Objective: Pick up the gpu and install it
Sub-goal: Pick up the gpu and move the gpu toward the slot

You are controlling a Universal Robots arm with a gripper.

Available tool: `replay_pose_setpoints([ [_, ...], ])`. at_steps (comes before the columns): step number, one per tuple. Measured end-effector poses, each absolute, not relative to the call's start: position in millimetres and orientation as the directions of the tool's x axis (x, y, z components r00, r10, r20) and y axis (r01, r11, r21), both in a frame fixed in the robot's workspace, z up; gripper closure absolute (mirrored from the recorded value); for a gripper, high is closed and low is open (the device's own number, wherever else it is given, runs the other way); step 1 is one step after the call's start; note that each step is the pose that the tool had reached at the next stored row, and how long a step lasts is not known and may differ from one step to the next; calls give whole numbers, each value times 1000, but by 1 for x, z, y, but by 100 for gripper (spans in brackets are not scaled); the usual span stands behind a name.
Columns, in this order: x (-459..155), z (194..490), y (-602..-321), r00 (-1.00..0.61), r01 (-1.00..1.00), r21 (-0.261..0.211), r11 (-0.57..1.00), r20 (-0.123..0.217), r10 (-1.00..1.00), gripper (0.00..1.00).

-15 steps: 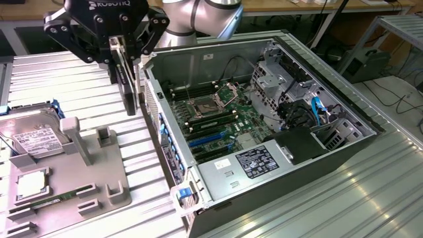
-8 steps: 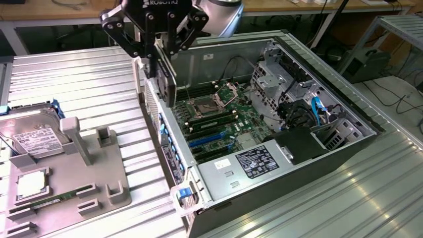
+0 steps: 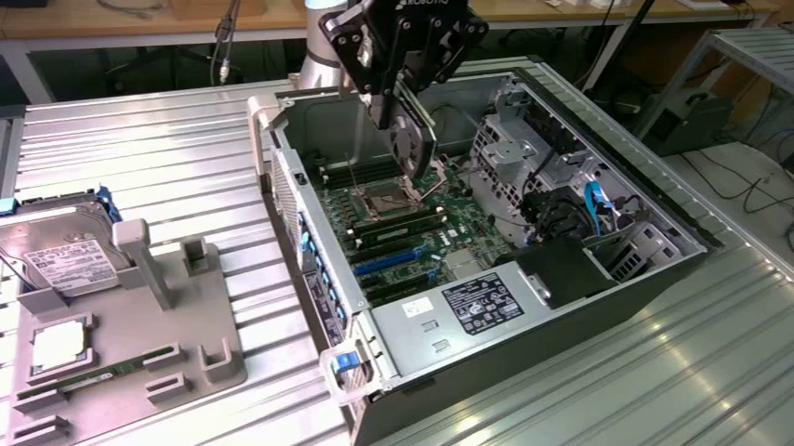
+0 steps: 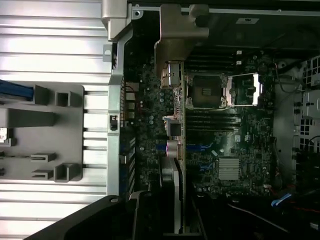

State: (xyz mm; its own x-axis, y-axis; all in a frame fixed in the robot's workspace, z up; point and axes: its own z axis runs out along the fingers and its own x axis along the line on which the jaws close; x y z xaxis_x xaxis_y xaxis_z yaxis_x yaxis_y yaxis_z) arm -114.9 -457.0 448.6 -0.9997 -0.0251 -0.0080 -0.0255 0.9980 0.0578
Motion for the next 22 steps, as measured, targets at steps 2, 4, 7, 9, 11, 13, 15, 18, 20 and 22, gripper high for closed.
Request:
replay_pose_setpoints([
  [2, -111, 449, -457, -1000, -26, 58, 998, -8, -25, 72],
  [4, -107, 449, -457, -1000, -25, 58, 998, -8, -25, 72],
  [7, -100, 449, -457, -1000, -25, 58, 998, -8, -25, 72],
  [9, -95, 449, -457, -1000, -26, 58, 998, -8, -25, 72],
  [11, -91, 449, -457, -1000, -26, 58, 998, -8, -25, 72],
  [13, -86, 449, -457, -1000, -25, 58, 998, -8, -25, 72],
  [15, -82, 449, -457, -1000, -25, 58, 998, -8, -25, 72],
  [18, -76, 448, -457, -1000, -26, 58, 998, -8, -25, 72],
  [20, -70, 448, -457, -1000, -25, 58, 998, -8, -25, 72],
  [22, -63, 448, -457, -1000, -26, 58, 998, -8, -25, 72],
])
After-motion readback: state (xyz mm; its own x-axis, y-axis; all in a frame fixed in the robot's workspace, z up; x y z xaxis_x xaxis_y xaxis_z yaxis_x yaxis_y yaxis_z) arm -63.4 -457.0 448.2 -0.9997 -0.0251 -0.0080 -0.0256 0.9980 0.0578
